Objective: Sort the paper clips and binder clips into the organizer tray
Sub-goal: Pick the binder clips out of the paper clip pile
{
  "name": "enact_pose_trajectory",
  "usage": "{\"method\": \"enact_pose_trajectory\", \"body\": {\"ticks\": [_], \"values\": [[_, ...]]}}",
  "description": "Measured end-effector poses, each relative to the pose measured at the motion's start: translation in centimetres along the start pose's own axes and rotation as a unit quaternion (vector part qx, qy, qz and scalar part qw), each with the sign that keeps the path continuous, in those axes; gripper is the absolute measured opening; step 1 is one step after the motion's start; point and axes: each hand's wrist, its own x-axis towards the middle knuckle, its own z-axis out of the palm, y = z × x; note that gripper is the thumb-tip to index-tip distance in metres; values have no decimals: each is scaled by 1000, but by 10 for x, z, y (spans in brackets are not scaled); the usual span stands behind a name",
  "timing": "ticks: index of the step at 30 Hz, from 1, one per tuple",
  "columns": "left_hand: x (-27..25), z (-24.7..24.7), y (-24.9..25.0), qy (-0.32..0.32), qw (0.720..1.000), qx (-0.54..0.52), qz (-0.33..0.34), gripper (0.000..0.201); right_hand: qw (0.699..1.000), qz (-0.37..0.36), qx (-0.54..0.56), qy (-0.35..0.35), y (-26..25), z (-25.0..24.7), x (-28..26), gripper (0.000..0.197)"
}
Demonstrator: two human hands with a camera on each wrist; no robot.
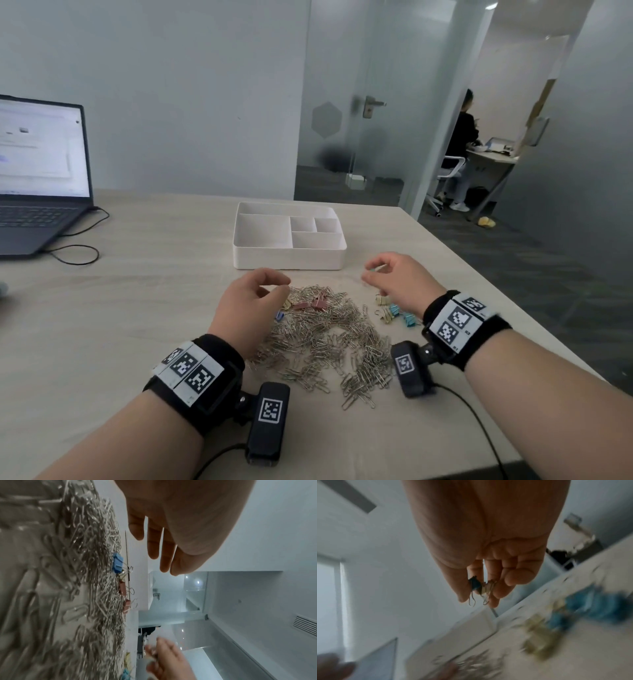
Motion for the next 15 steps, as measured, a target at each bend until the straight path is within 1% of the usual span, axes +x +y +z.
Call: {"method": "enact_pose_trajectory", "body": {"ticks": [3, 5, 8, 11, 13, 15], "values": [[9, -6, -5, 13, 998, 60, -9, 9, 984, 29, -173, -12, 22, -19, 12, 24], [13, -10, -9, 14, 996, 87, -22, 8, 971, 32, -235, -15, 33, -26, 17, 22], [17, -12, -12, -6, 991, 126, -36, 7, 961, 51, -270, -35, 44, -33, 20, 22], [21, -12, -8, -20, 987, 154, -34, 7, 951, 61, -298, -55, 44, -37, 21, 25], [28, -13, -4, -30, 984, 176, -25, 9, 954, 42, -294, -40, 36, -38, 21, 26], [36, -13, -1, -59, 973, 223, -15, 16, 965, 5, -258, -34, 21, -32, 21, 23]]}}
